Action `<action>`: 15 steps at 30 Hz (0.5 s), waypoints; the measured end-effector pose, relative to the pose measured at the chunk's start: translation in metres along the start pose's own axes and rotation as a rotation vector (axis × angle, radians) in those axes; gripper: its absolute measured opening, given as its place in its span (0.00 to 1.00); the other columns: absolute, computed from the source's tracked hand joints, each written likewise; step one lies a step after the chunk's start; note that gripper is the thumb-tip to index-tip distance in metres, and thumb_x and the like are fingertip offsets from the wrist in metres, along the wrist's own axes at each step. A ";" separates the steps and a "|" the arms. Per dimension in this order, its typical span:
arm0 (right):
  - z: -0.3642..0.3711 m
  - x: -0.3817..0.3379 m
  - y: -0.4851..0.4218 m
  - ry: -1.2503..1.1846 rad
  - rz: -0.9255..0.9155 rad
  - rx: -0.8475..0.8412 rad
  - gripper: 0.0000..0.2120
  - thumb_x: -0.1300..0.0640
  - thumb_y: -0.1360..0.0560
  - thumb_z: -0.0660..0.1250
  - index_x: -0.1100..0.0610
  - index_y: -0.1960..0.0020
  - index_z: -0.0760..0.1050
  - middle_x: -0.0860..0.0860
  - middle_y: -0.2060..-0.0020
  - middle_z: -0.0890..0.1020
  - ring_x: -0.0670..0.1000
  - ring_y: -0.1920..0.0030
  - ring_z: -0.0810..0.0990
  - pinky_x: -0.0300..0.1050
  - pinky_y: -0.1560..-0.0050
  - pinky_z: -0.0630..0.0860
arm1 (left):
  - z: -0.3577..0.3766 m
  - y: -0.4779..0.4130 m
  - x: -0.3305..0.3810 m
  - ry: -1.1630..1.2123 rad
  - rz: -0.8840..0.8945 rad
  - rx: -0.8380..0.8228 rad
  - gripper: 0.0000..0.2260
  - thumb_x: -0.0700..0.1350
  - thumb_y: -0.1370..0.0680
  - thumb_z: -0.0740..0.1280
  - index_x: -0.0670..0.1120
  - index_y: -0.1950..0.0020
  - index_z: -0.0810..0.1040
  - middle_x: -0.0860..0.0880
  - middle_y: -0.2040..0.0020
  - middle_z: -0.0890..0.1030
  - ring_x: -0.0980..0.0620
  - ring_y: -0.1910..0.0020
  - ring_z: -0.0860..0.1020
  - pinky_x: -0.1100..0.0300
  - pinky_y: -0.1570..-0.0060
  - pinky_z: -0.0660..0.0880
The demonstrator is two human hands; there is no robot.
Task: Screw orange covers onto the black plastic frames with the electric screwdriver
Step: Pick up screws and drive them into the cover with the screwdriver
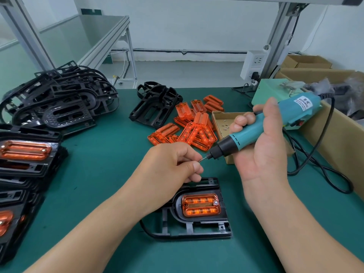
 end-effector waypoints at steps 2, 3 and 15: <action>0.000 0.000 0.000 0.011 -0.004 -0.003 0.13 0.47 0.17 0.70 0.57 0.49 0.73 0.50 0.65 0.74 0.48 0.65 0.76 0.41 0.63 0.77 | 0.001 0.000 0.000 -0.041 0.012 0.016 0.09 0.40 0.18 0.70 0.54 0.50 0.83 0.57 0.56 0.88 0.58 0.57 0.87 0.62 0.54 0.83; 0.000 0.000 0.001 0.004 -0.002 -0.013 0.13 0.47 0.17 0.70 0.57 0.48 0.73 0.50 0.65 0.74 0.48 0.65 0.76 0.41 0.62 0.77 | 0.000 0.000 0.000 -0.058 0.021 0.030 0.09 0.40 0.18 0.70 0.55 0.51 0.83 0.58 0.56 0.88 0.58 0.57 0.87 0.60 0.53 0.83; 0.001 0.000 0.000 -0.005 0.020 -0.049 0.12 0.48 0.17 0.70 0.57 0.48 0.73 0.50 0.65 0.73 0.48 0.65 0.75 0.41 0.63 0.75 | -0.003 0.001 0.006 -0.084 0.037 -0.019 0.12 0.37 0.16 0.66 0.54 0.49 0.83 0.56 0.55 0.88 0.57 0.57 0.87 0.59 0.52 0.84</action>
Point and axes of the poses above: each hand's wrist, its own y-axis away from the middle knuckle, its own z-axis out of the palm, x = y × z, the point moved 1 cm from there along -y, towards the middle knuckle
